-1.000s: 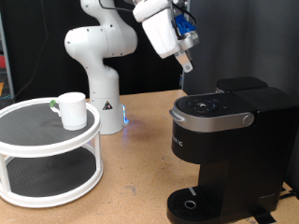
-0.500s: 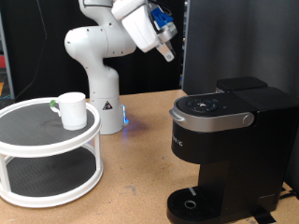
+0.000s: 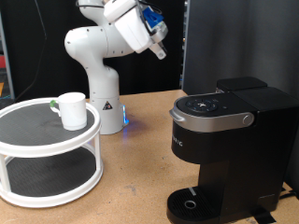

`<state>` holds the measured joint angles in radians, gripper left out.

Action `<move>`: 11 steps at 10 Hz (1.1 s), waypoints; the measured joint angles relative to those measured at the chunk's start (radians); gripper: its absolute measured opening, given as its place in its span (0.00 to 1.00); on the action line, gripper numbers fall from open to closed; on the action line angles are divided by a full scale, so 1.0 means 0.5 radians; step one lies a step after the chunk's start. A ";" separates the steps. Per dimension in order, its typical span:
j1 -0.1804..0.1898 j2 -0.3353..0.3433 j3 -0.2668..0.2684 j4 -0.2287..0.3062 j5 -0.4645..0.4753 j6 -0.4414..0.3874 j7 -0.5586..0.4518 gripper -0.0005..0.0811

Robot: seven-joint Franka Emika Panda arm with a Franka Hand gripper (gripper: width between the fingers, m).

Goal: Make a cup of coffee with the keurig machine

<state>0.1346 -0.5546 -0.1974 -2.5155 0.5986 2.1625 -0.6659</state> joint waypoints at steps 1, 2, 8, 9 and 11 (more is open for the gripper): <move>-0.007 -0.046 -0.069 -0.002 -0.009 -0.144 -0.075 0.01; -0.020 -0.092 -0.134 -0.003 -0.045 -0.286 -0.150 0.01; -0.059 -0.231 -0.321 -0.004 -0.183 -0.755 -0.405 0.01; -0.069 -0.266 -0.367 -0.006 -0.227 -0.879 -0.461 0.01; -0.106 -0.354 -0.449 -0.009 -0.348 -1.095 -0.549 0.01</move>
<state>0.0816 -0.7314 -0.4218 -2.5200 0.4248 1.6152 -0.9404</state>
